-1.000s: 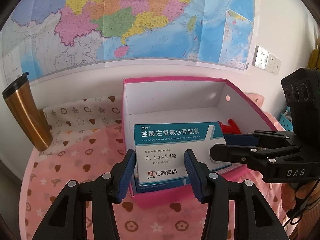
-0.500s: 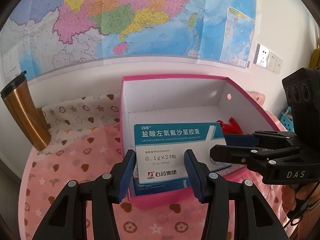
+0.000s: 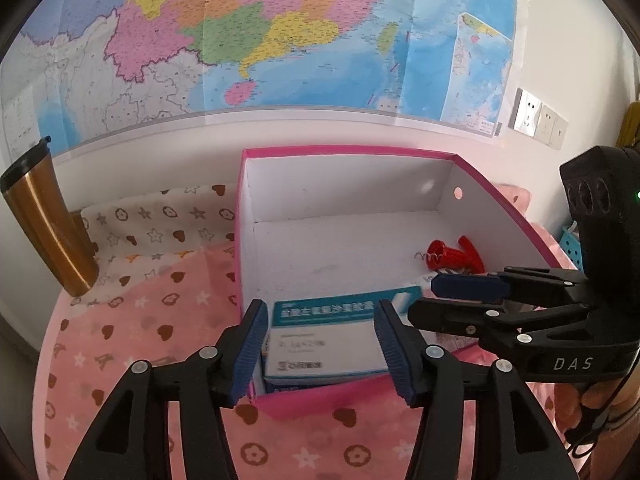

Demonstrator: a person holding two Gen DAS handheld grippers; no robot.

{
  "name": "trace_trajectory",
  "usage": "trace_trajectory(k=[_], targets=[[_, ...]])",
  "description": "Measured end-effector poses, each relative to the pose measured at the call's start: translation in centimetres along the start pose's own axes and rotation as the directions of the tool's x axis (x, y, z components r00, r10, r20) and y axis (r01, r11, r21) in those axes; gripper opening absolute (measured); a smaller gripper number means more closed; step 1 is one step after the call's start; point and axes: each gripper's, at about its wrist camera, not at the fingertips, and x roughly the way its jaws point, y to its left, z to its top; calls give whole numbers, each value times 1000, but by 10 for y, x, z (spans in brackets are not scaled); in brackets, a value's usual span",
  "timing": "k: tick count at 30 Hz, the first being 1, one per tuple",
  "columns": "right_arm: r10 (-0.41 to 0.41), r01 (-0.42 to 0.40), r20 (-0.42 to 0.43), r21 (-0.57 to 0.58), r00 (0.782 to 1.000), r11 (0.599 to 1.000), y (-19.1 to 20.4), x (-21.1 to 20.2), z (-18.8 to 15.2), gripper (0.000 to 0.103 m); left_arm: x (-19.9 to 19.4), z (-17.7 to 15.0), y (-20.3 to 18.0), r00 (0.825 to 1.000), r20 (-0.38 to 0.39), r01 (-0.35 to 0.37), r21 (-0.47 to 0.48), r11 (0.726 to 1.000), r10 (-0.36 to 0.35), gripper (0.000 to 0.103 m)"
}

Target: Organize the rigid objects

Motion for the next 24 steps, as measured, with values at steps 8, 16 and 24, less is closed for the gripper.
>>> trace_trajectory(k=[8,16,24], targets=[[-12,14,39,-34,999,999,4,-20,-10,53,-23,-12,-18,997,68,-29,46,999,26,78],[-86,110,189,-118,978,987,21,-77,-51,85,-61,-40,-32,986,169,-19,36,999,13,103],[-218,241,247,-66,944,968,20,-96,-103,101,-66,-71,-38,988,139,-62,-47,997,68,103]])
